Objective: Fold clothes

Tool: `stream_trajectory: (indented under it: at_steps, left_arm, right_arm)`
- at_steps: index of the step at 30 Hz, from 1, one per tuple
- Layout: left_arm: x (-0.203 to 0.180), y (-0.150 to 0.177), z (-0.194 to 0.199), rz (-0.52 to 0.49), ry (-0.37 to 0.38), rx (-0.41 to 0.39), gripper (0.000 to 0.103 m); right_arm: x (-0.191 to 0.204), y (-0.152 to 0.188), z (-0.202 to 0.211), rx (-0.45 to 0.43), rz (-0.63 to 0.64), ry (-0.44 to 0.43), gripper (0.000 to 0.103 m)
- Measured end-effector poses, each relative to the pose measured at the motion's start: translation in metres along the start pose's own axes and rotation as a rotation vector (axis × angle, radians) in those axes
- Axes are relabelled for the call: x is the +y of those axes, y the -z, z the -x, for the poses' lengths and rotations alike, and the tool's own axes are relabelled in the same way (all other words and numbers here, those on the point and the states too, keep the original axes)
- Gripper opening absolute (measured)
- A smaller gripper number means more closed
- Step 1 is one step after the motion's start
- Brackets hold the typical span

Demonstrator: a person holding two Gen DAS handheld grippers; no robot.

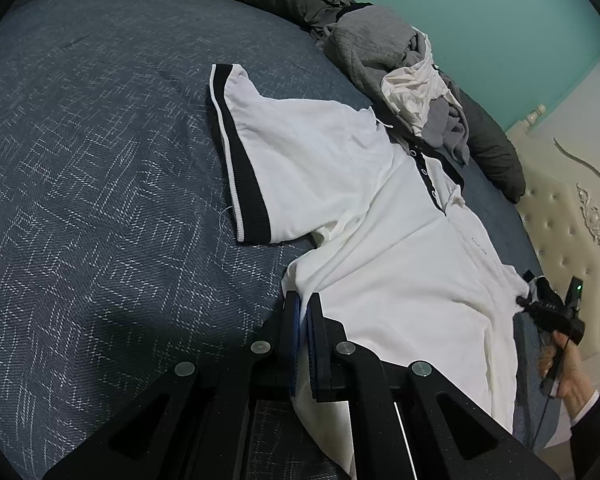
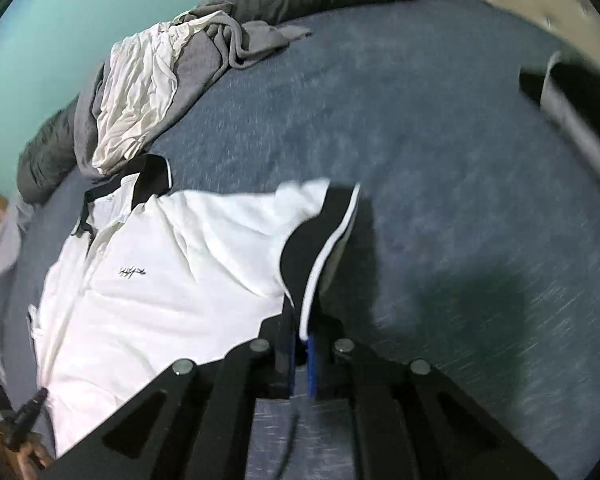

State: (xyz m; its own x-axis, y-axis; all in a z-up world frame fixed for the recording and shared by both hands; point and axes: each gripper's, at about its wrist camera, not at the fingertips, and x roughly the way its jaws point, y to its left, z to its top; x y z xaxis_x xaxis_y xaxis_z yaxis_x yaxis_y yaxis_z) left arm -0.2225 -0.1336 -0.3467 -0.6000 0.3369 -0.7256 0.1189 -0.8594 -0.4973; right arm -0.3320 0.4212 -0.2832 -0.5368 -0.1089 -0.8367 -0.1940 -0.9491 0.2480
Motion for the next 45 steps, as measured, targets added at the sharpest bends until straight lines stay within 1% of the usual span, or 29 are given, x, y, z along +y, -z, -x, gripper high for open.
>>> stream_trajectory:
  at_steps: [3, 6, 7, 9, 11, 12, 13, 15, 18, 21, 24, 28, 30, 32, 36, 37, 39, 40, 41, 44, 45]
  left_arm:
    - [-0.001, 0.0, 0.0, -0.004, 0.004, 0.004, 0.004]
    - [-0.001, -0.001, -0.002, -0.003, 0.007, 0.006, 0.004]
    - [-0.002, -0.002, -0.002, -0.003, 0.008, 0.007, 0.004]
    - [-0.003, -0.002, -0.004, -0.007, 0.007, 0.011, 0.004]
    - [-0.003, -0.002, -0.005, -0.007, 0.007, 0.015, 0.004]
    - [-0.003, -0.002, -0.005, -0.006, 0.006, 0.015, 0.004]
    - [-0.003, -0.003, -0.005, -0.006, 0.005, 0.015, 0.004]
    - [-0.004, -0.004, -0.004, -0.006, 0.004, 0.012, 0.004]
    - [-0.007, -0.006, 0.002, -0.01, -0.001, -0.007, 0.006]
    - [-0.006, -0.009, 0.011, -0.002, -0.009, -0.039, 0.012]
    - [-0.001, -0.012, 0.018, 0.01, -0.029, -0.076, 0.013]
    - [0.012, -0.02, 0.025, 0.048, -0.057, -0.119, 0.015]
    - [0.017, -0.024, 0.026, 0.06, -0.068, -0.13, 0.019]
    - [0.021, -0.029, 0.027, 0.061, -0.075, -0.142, 0.027]
    - [0.027, -0.041, 0.028, 0.055, -0.099, -0.161, 0.029]
    - [0.028, -0.045, 0.029, 0.061, -0.098, -0.172, 0.029]
    - [0.03, -0.054, 0.028, 0.067, -0.096, -0.181, 0.033]
    - [0.031, -0.059, 0.027, 0.068, -0.098, -0.183, 0.038]
    - [0.029, -0.066, 0.023, 0.065, -0.103, -0.179, 0.039]
    - [0.025, -0.091, 0.006, 0.043, -0.106, -0.168, 0.039]
    - [0.025, -0.1, -0.001, 0.042, -0.115, -0.163, 0.039]
  right_arm:
    - [-0.017, -0.011, 0.009, -0.012, 0.025, 0.053, 0.003]
    - [-0.032, -0.003, -0.01, 0.069, 0.019, 0.112, 0.003]
    - [-0.038, 0.002, -0.018, 0.104, 0.011, 0.113, 0.003]
    - [-0.045, 0.01, -0.03, 0.131, -0.023, 0.062, 0.004]
    - [-0.052, 0.015, -0.032, 0.122, -0.064, 0.027, 0.006]
    - [-0.056, 0.016, -0.032, 0.117, -0.083, 0.006, 0.013]
    - [-0.059, 0.015, -0.03, 0.115, -0.098, -0.005, 0.022]
    - [-0.066, 0.013, -0.022, 0.093, -0.11, 0.004, 0.028]
    - [-0.081, 0.008, -0.004, 0.032, -0.146, -0.008, 0.03]
    - [-0.096, 0.0, 0.008, -0.026, -0.199, -0.044, 0.039]
    - [-0.101, -0.009, 0.007, -0.063, -0.241, -0.089, 0.04]
    - [-0.098, -0.022, -0.011, -0.062, -0.233, -0.086, 0.045]
    - [-0.088, -0.027, -0.026, -0.058, -0.227, -0.084, 0.045]
    - [-0.079, -0.032, -0.042, -0.053, -0.22, -0.08, 0.045]
    - [-0.079, -0.037, -0.055, -0.054, -0.212, -0.079, 0.045]
    - [-0.08, -0.038, -0.055, -0.057, -0.206, -0.083, 0.045]
    - [-0.079, -0.04, -0.058, -0.055, -0.188, -0.085, 0.045]
    - [-0.079, -0.041, -0.06, -0.054, -0.179, -0.086, 0.045]
    - [-0.079, -0.042, -0.06, -0.054, -0.17, -0.089, 0.045]
    - [-0.079, -0.044, -0.063, -0.043, -0.144, -0.097, 0.045]
    - [-0.079, -0.045, -0.065, -0.039, -0.139, -0.098, 0.043]
